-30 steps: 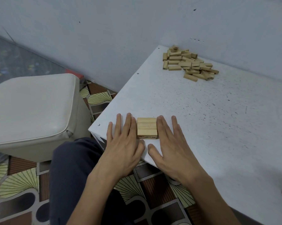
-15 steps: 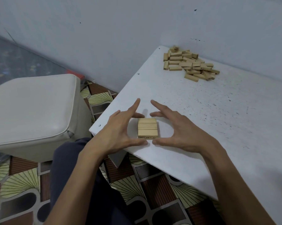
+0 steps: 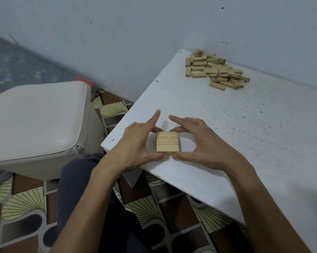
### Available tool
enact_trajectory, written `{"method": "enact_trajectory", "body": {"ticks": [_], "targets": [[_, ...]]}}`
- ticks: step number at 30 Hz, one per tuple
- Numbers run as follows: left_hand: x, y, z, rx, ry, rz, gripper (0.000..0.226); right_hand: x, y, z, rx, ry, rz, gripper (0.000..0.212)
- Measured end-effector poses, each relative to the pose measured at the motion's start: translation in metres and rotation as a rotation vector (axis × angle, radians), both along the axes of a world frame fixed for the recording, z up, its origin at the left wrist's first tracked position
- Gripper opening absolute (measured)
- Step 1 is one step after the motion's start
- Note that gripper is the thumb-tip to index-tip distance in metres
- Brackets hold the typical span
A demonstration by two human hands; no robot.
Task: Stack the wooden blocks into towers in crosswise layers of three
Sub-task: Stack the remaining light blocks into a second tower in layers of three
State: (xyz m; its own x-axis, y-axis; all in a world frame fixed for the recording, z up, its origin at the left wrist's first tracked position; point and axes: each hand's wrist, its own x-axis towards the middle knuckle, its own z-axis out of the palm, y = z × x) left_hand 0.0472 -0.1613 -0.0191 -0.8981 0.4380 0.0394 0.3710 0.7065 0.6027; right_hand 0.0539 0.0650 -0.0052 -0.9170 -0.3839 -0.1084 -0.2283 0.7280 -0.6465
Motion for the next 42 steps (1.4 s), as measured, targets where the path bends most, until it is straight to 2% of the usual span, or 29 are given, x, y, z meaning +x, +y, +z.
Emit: {"method": "enact_trajectory", "body": {"ticks": [42], "targets": [[0.0003, 0.0004, -0.0024, -0.031, -0.014, 0.005, 0.110, 0.0032, -0.0056, -0.0026, -0.003, -0.017, -0.016, 0.096]]}}
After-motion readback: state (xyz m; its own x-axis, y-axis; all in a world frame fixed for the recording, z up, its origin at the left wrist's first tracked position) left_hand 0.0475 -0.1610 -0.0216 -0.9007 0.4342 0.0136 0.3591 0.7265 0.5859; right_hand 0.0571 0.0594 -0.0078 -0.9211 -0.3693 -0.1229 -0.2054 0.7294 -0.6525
